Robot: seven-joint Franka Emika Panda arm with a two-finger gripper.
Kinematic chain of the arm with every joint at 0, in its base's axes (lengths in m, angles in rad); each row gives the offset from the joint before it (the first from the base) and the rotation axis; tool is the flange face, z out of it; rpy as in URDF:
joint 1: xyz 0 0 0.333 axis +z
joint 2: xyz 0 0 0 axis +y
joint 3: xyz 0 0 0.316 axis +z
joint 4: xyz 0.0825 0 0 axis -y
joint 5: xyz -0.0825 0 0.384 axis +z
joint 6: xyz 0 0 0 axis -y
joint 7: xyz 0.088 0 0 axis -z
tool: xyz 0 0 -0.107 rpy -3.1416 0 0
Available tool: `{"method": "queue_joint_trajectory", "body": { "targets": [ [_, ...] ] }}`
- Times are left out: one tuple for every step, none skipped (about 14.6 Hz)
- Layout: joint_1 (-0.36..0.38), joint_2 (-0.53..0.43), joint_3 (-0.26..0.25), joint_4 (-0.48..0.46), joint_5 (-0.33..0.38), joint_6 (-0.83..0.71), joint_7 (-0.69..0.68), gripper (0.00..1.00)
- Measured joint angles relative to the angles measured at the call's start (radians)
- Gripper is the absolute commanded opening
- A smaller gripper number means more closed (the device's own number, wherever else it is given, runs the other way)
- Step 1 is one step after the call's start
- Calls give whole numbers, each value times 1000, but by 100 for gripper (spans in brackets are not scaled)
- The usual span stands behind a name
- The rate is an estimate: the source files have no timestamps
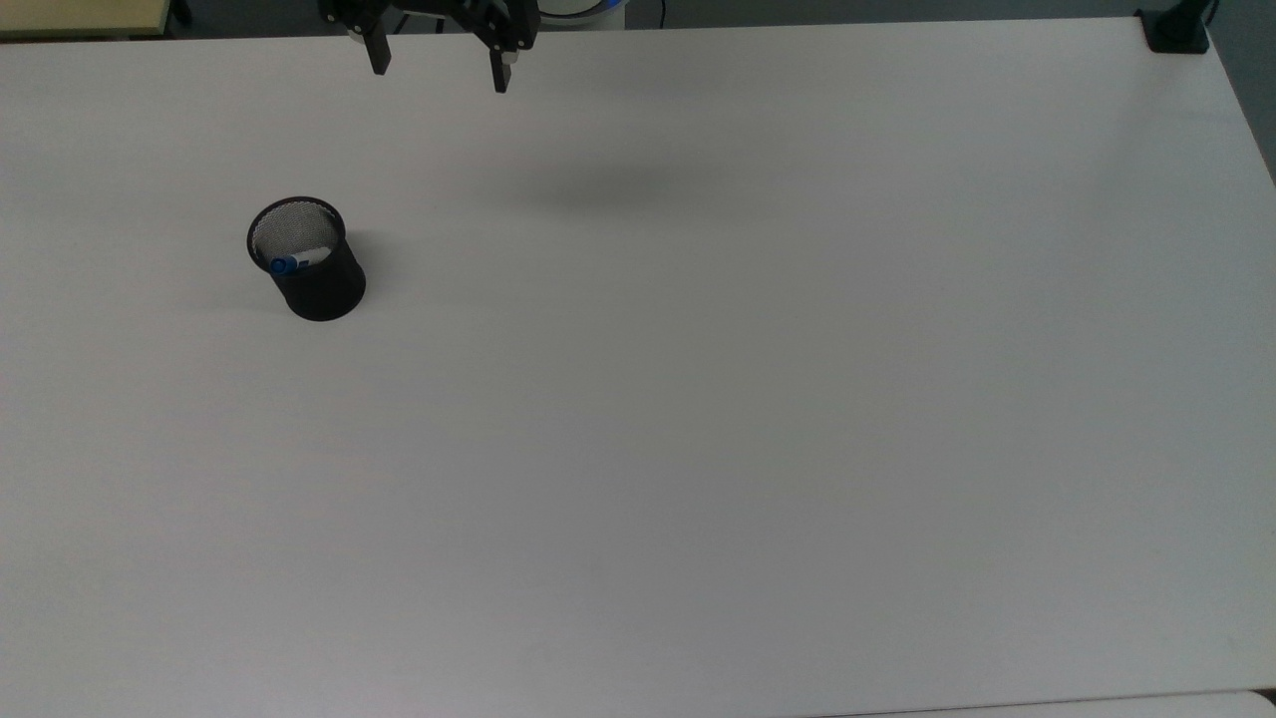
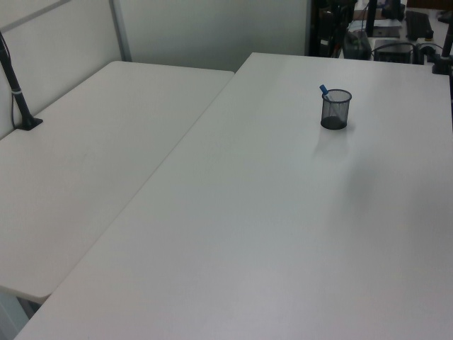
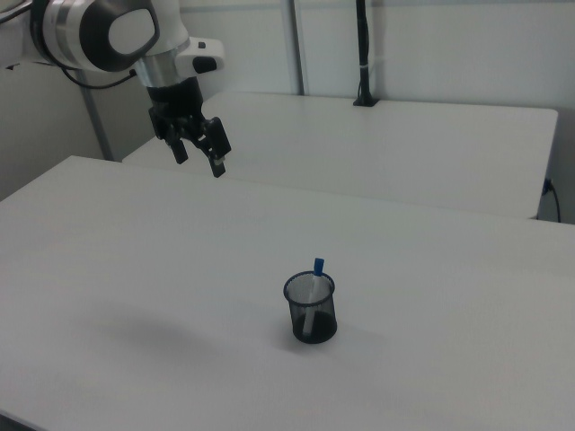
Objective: Remove the marker
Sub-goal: 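Move the gripper over the black mesh pen cup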
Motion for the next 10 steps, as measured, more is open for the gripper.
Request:
{"method": "queue_joint_trajectory", "body": {
  "targets": [
    [0, 0, 0, 0, 0, 0, 0, 100],
    [0, 0, 0, 0, 0, 0, 0, 100],
    [0, 0, 0, 0, 0, 0, 0, 100],
    [0, 0, 0, 0, 0, 0, 0, 100],
    [0, 0, 0, 0, 0, 0, 0, 100],
    [0, 0, 0, 0, 0, 0, 0, 100],
    [0, 0, 0, 0, 0, 0, 0, 100],
    [0, 0, 0, 0, 0, 0, 0, 100],
    [0, 0, 0, 0, 0, 0, -4, 100],
    [-1, 0, -1, 0, 0, -3, -16, 100]
  ]
}}
